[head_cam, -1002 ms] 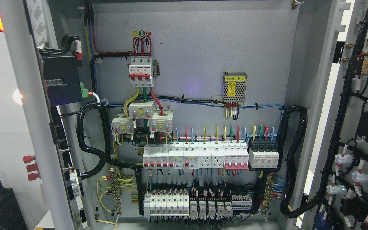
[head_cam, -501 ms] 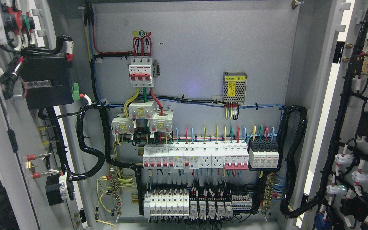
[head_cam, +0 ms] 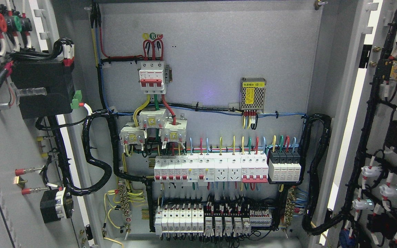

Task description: Open door with both hands

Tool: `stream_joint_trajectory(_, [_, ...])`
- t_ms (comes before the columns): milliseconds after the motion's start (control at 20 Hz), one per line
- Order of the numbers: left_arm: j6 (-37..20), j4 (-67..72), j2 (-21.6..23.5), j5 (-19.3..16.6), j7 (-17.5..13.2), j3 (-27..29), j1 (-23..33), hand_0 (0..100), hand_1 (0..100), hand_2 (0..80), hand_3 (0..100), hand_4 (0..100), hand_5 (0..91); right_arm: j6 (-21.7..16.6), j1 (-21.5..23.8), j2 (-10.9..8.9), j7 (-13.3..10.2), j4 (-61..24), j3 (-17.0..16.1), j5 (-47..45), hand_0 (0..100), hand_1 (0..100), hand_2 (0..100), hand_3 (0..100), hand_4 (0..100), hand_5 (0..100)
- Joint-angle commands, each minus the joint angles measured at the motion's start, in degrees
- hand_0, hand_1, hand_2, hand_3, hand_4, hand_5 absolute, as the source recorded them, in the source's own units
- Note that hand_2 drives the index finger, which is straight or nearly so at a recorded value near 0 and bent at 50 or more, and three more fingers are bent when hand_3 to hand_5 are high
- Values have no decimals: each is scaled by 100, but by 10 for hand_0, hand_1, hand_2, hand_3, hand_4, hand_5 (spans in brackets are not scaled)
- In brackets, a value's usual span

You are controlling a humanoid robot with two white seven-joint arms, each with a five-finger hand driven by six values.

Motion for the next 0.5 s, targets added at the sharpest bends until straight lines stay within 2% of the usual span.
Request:
stream_joint_trajectory(0, [-4, -1, 5, 0, -1, 44, -53, 0, 0, 0, 0, 44, 0, 10, -6, 160, 1, 42, 224, 119, 0, 0, 0, 0, 0, 0])
stream_joint_trajectory(451, [-4, -1, 5, 0, -1, 44, -53, 0, 0, 0, 0, 43, 0, 10, -15, 160, 1, 103, 373, 251, 0, 0, 0, 0, 0, 0])
